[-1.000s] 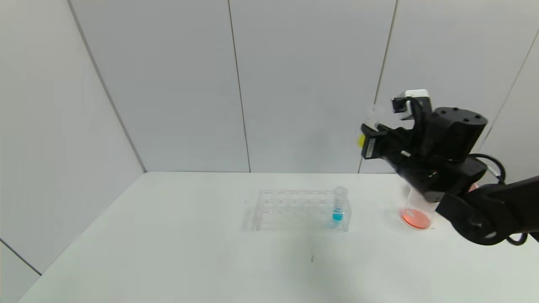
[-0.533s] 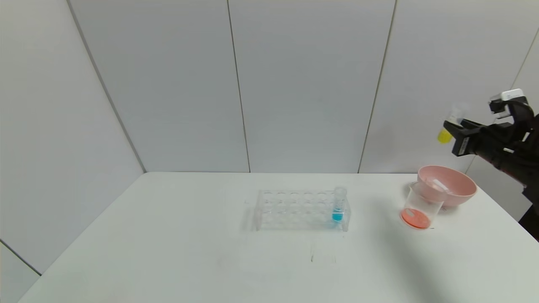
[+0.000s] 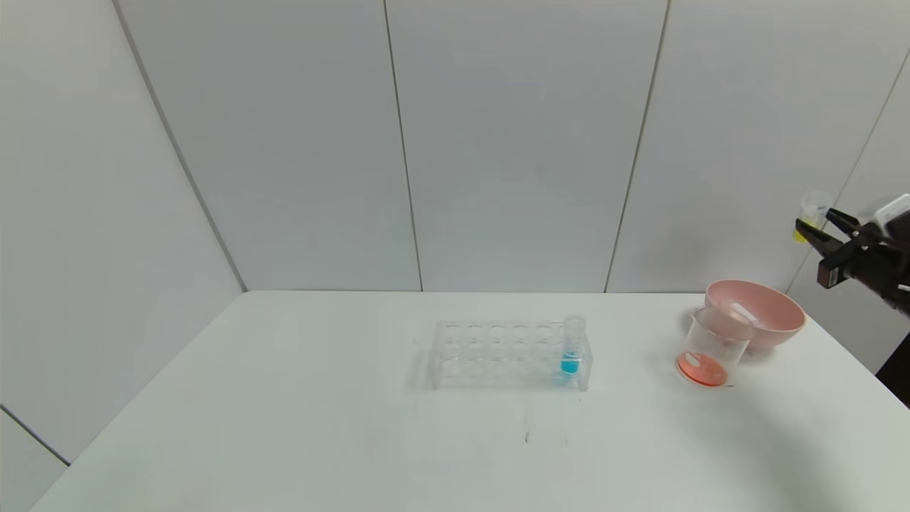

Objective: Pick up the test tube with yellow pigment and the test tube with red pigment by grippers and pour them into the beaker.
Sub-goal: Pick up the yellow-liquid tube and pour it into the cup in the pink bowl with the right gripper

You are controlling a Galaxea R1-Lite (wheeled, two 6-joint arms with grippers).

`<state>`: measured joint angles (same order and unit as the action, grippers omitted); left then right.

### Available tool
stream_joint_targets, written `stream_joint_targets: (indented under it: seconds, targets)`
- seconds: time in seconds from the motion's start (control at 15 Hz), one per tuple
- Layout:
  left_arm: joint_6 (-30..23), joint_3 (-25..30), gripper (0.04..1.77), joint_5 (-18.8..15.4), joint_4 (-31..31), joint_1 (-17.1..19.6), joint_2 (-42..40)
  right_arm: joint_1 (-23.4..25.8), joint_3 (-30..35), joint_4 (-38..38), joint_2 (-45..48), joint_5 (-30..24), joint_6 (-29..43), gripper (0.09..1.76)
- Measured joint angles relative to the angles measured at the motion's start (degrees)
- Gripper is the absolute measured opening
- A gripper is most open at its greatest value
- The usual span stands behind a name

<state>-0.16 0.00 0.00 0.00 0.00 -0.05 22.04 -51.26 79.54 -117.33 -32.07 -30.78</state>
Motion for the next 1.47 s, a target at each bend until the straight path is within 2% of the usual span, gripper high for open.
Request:
stream_joint_targets:
  seconds: [0.33, 0.67, 1.07, 1.47]
  targets:
    - [0.0, 0.0, 1.76, 0.0, 0.0, 0.0, 0.0, -0.1, 3.4, -1.4, -1.9, -8.9, -16.1, 0.49]
    - [0.0, 0.0, 1.76, 0.0, 0.0, 0.0, 0.0, -0.3, 4.5, -2.5, -2.0, -10.5, -29.2, 0.49]
    - [0.0, 0.0, 1.76, 0.0, 0.0, 0.0, 0.0, -0.2, 4.7, -2.1, -2.0, -15.8, -41.1, 0.49]
    - [0.0, 0.0, 1.76, 0.0, 0.0, 0.0, 0.0, 0.1, 5.2, -2.4, -2.0, -15.7, -53.1, 0.49]
